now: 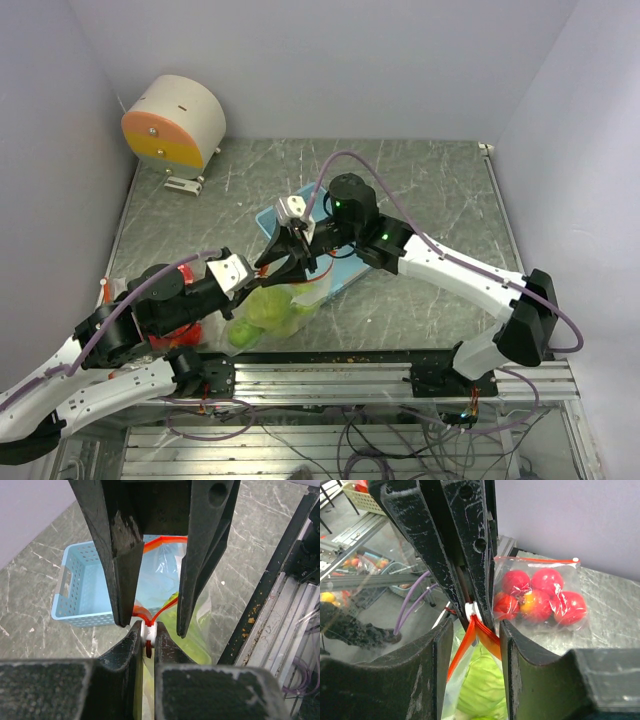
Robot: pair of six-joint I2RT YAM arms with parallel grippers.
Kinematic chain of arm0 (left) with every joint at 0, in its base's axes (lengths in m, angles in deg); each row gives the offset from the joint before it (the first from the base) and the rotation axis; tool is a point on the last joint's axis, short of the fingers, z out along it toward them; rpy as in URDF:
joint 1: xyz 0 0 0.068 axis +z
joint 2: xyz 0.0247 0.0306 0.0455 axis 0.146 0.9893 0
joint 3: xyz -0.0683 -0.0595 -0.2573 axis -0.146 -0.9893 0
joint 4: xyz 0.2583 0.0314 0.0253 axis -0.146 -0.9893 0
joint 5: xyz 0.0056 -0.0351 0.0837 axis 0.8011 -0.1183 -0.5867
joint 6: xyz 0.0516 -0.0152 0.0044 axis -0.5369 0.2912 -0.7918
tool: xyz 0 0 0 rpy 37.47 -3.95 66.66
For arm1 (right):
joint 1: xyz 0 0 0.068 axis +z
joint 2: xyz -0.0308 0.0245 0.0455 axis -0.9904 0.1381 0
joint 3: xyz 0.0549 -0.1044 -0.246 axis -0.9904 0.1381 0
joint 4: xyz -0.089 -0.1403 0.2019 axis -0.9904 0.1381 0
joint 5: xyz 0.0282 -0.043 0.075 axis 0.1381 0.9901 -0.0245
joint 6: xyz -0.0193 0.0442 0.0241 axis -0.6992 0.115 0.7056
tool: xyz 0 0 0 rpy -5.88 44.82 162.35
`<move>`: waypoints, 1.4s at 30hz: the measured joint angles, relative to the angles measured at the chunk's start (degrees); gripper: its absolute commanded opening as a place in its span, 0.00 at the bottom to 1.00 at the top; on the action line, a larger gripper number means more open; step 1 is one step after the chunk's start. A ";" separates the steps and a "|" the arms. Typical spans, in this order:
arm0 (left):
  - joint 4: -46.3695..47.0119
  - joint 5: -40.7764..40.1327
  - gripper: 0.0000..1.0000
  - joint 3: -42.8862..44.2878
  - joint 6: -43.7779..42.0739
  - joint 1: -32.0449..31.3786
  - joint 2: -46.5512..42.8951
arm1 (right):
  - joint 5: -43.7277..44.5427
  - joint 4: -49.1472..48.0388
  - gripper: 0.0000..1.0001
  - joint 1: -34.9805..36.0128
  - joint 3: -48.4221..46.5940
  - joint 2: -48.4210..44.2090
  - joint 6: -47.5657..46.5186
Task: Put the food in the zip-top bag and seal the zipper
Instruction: Zip the zipper food storage bag at the center of the board.
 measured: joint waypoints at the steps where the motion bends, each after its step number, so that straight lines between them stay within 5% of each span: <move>1: -0.09 0.00 0.07 0.00 -0.11 0.00 0.00 | 0.15 0.33 0.37 0.15 -0.07 0.33 -0.17; 7: -1.16 0.00 0.07 0.00 -0.13 0.00 0.00 | 2.14 3.80 0.00 0.44 -0.39 0.74 -2.89; 16: -2.01 -1.11 0.08 -0.20 -0.46 0.11 -0.22 | 6.64 8.68 0.00 0.68 -1.73 0.07 -3.39; 31: 1.38 -1.55 0.38 -2.36 0.28 0.07 -3.98 | 7.63 10.05 0.00 0.11 -2.84 0.07 -0.74; 42: 4.55 0.00 0.41 -4.59 0.42 0.00 -5.86 | 6.71 8.68 0.00 -0.09 -2.84 -0.63 0.98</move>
